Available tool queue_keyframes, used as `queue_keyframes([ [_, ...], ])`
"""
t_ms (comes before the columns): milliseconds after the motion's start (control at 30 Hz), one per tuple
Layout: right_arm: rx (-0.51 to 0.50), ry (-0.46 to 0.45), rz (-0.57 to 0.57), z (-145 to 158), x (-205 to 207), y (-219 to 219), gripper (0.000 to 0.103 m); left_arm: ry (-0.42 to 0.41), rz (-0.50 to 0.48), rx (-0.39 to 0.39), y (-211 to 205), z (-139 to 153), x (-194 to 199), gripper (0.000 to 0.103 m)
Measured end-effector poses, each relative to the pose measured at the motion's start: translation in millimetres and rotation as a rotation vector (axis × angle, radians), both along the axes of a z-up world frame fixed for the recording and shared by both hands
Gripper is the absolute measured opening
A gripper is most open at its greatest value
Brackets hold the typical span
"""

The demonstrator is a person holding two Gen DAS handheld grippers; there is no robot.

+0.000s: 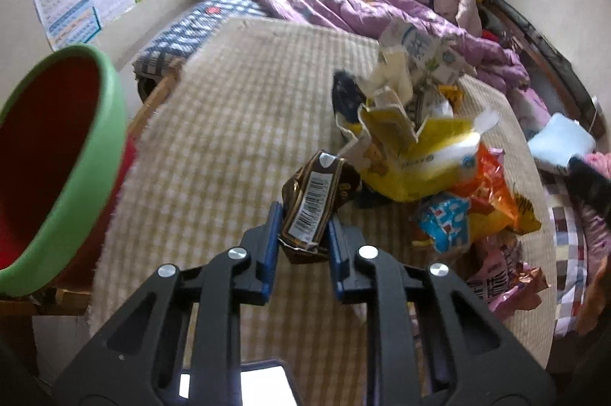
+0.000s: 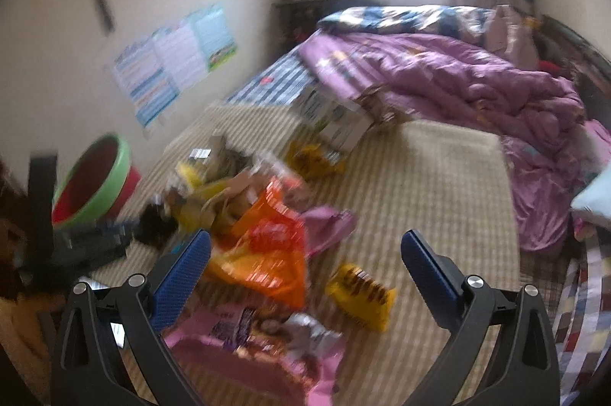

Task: Collect trash
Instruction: 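Grasp the brown barcode wrapper with the left gripper while the right gripper grasps the pink wrapper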

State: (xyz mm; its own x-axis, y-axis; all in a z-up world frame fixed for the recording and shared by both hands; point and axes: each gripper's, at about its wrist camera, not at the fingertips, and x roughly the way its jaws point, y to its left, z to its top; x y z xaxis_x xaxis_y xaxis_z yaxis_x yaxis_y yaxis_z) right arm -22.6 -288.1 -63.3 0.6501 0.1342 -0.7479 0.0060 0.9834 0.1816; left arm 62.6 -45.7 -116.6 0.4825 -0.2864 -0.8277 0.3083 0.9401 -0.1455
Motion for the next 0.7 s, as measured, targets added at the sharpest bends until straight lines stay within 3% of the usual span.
queue_keyframes([
  [100,-0.018,0.012,0.106,-0.5,-3.6,25.3,0.095,-0.031,0.037,-0.005,11.9,8.6,-2.8,0.021],
  [200,0.032,0.040,0.227,-7.3,-4.4,57.4,0.089,-0.054,0.073,-0.014,24.0,14.8,-6.1,0.021],
  [333,0.028,0.095,0.342,-21.6,0.8,95.4,0.070,-0.078,0.089,-0.018,30.5,23.3,-3.4,0.021],
  [400,0.043,0.138,0.376,-30.4,6.9,106.8,0.062,-0.102,0.091,-0.011,34.5,29.1,-5.0,0.021],
  [567,0.054,0.227,0.396,-49.2,16.5,119.6,0.056,-0.151,0.104,0.003,43.7,42.0,-10.5,0.021],
  [633,0.046,0.248,0.396,-57.6,17.7,121.6,0.042,-0.168,0.115,0.003,47.6,47.8,-11.4,0.021],
  [667,0.052,0.263,0.394,-61.0,18.2,122.0,0.027,-0.174,0.119,0.002,48.6,50.2,-11.5,0.021],
  [700,0.069,0.267,0.388,-62.2,17.6,120.9,0.027,-0.183,0.123,0.002,50.6,53.0,-11.9,0.021],
])
